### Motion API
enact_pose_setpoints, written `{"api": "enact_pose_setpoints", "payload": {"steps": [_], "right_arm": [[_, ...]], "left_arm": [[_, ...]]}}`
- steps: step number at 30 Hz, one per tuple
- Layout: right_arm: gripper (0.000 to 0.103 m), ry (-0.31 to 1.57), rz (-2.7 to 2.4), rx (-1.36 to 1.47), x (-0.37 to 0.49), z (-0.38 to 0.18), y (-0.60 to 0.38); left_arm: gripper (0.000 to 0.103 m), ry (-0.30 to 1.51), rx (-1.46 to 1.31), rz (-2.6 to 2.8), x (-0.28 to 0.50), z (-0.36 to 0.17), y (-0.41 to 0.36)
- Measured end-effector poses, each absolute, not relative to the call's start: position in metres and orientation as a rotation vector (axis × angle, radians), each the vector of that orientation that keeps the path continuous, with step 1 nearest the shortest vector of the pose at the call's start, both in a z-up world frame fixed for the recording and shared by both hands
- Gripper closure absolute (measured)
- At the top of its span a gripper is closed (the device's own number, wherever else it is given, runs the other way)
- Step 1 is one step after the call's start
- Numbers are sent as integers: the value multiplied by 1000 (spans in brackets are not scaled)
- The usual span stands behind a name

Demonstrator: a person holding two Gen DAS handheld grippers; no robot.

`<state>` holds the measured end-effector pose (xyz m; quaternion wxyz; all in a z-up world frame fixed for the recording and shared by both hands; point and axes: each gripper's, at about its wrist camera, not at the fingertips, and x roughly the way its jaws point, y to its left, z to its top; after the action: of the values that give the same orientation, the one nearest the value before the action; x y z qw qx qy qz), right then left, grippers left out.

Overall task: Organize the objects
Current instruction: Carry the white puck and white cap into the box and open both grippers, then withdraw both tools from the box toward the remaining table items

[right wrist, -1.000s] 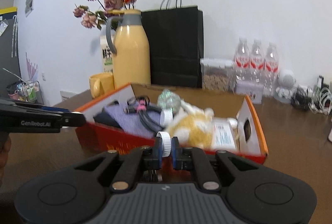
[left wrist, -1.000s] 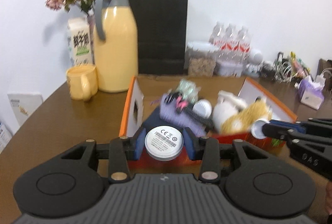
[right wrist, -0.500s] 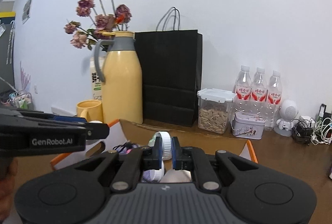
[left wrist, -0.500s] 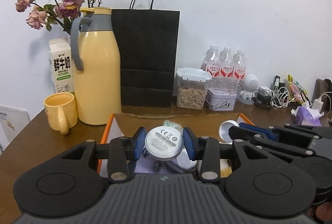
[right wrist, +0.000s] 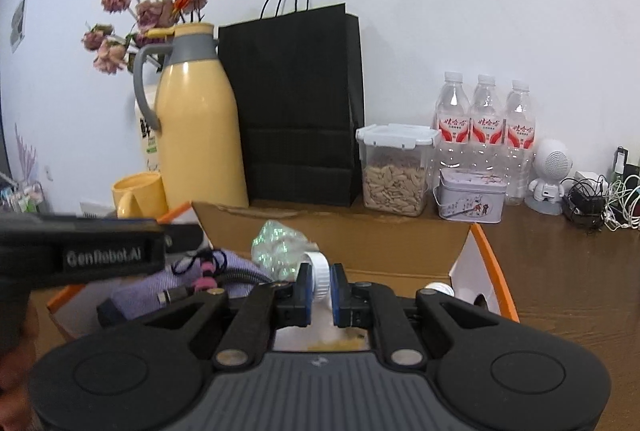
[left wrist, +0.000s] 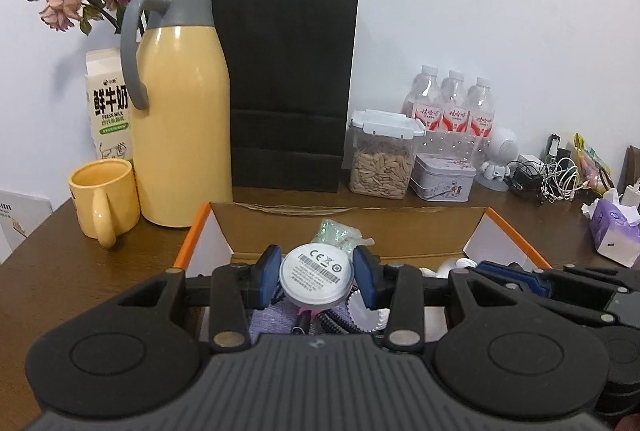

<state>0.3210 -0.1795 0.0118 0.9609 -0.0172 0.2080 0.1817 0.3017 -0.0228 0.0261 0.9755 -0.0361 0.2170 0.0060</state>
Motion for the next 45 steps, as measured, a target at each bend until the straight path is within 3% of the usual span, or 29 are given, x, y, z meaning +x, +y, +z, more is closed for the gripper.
{"api": "enact_pose_setpoints", "payload": {"steps": [1,2,3,4,5,7,9,10,45], "right_arm": [[93,419,360,-42,319,11,-180],[93,417,351,-46,317,11,-181],[89,417,344,-46,316,11,-183],[83,418,342,-42,316,12,-185],[66,416,336,-39,316,12,-186],[23,405,316,-39,313,13,-188],[4,389,302,-43,311,14,-189],[0,388,298,-43,311,15,-190],[0,335,360,-70,229,24,-195]], "left_arm": [[60,432,-71,15,300,26,-22],[47,428,-69,20,299,27,-22],[24,424,-70,29,298,27,-21],[13,411,-72,38,297,28,-20],[0,395,-73,47,294,28,-20],[0,378,-72,59,291,30,-19],[0,386,-80,66,291,31,-18],[0,390,-84,70,292,30,-17],[0,428,-86,91,208,35,18]]}}
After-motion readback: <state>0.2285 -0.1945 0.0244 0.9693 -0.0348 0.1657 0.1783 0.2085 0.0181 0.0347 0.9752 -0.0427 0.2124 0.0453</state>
